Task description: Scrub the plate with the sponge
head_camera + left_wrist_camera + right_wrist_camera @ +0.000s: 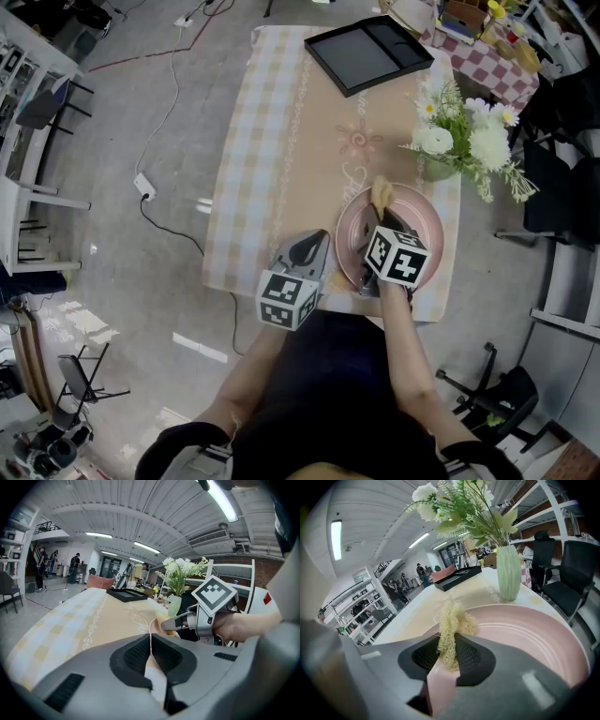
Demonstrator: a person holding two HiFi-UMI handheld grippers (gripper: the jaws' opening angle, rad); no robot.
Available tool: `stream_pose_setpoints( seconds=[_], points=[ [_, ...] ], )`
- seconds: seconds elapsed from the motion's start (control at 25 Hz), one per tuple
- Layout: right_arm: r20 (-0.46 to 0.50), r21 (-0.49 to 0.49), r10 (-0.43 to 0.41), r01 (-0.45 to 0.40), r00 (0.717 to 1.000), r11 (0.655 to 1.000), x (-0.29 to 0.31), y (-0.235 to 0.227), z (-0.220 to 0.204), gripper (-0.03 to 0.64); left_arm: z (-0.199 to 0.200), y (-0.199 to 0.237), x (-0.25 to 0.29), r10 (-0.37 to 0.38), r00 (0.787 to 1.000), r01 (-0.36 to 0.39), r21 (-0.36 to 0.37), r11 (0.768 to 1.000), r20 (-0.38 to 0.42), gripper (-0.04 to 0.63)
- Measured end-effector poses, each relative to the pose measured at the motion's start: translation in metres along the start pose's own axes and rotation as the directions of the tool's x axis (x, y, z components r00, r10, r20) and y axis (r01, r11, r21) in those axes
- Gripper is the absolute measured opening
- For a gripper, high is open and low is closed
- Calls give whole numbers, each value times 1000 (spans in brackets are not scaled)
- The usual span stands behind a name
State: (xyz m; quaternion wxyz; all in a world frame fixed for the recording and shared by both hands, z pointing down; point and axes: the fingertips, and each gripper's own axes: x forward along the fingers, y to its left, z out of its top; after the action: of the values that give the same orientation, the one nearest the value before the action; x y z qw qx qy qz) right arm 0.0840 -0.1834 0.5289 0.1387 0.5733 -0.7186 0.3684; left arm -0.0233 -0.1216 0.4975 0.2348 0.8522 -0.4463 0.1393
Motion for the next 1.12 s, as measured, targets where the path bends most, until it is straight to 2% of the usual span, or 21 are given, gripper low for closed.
stream_pose_setpoints(
  seconds=[0.32, 0.84, 1.12],
  points=[
    [22, 2, -24, 24, 999, 1000, -14, -9, 7, 86, 0, -8, 2, -24, 1000, 24, 14, 1000, 0, 17],
    [62, 42, -154, 152, 986, 987, -60, -49, 8, 86, -1, -34, 4, -91, 996, 91, 48, 995, -1, 17],
    [77, 25, -236, 235, 969, 972, -83, -69, 6, 86, -3, -45, 5, -117, 993, 118, 61, 991, -8, 17]
  ],
)
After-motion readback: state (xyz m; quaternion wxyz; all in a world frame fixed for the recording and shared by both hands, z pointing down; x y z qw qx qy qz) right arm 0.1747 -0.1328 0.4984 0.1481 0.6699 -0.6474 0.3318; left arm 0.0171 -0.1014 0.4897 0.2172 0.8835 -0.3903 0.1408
